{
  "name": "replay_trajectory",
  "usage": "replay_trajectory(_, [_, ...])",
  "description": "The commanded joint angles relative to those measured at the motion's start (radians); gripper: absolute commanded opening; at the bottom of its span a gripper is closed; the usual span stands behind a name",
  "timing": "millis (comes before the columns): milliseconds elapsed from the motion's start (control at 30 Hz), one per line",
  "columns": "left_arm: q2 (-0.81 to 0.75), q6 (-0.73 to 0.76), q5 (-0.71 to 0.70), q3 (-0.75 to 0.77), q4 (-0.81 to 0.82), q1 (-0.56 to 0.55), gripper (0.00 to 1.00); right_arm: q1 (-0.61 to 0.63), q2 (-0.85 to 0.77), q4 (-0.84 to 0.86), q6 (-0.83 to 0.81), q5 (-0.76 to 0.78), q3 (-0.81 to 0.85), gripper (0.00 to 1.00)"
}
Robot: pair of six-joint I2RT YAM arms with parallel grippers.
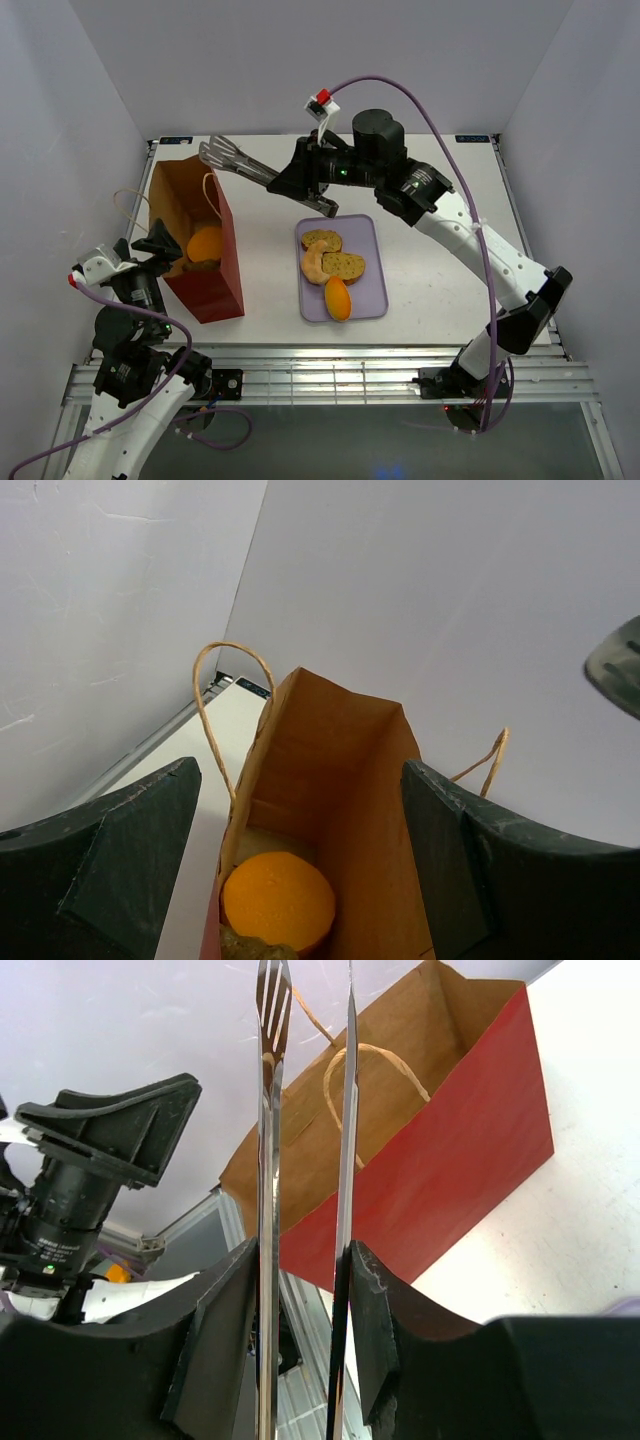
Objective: Place the fake bread into the paper bag
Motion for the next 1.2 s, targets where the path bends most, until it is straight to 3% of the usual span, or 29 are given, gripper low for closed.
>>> replay_trajectory(0, [-0.011, 0.013, 0.009, -0.005, 0.007, -0.006, 0.92, -0.001, -0.103, 0.063, -0.014, 0.045, -0.033, 0.46])
replay_trajectory(700, [0.001, 0.013, 0.017, -0.006, 0.008, -0.007, 0.92, -0.103, -0.516, 0.072, 0.009, 0.229, -0.589, 0.46])
replay_trajectory(1167, [0.012, 0.007, 0.031, -0.002, -0.001, -0.007, 0.92, -0.124, -0.642, 0.022, 0.008, 0.293, -0.918, 0.46])
